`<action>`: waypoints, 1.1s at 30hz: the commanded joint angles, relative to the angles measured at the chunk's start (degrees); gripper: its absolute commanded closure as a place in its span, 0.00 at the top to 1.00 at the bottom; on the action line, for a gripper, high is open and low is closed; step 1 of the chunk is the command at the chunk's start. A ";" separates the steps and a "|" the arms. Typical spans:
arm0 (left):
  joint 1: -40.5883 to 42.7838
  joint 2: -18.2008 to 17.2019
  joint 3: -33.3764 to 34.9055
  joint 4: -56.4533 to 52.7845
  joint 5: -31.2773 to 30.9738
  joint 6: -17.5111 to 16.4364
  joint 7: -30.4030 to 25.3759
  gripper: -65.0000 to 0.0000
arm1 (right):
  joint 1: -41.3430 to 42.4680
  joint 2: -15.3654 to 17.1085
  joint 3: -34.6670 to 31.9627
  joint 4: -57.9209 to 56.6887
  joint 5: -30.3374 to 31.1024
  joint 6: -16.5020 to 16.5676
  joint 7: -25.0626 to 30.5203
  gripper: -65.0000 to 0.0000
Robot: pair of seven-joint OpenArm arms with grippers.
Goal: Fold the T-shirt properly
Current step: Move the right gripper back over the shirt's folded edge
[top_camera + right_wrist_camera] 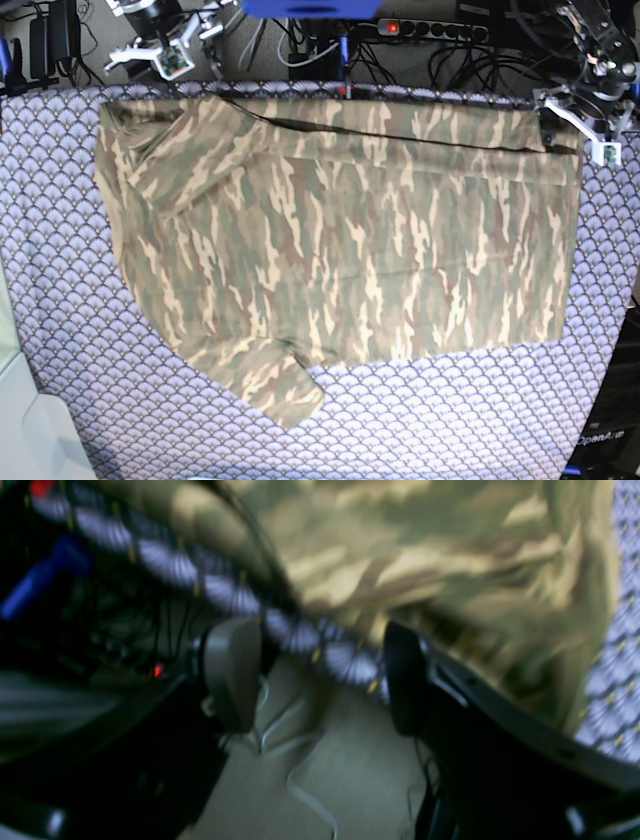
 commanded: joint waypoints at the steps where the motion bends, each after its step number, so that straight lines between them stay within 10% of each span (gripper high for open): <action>1: -0.49 -0.31 0.12 0.52 0.48 -0.56 0.44 0.93 | -1.01 0.10 -0.15 0.86 0.69 -0.12 1.74 0.61; 33: -0.84 -0.31 0.04 0.43 0.92 -0.56 0.53 0.93 | 8.22 0.10 4.60 0.60 32.69 -0.12 -28.59 0.61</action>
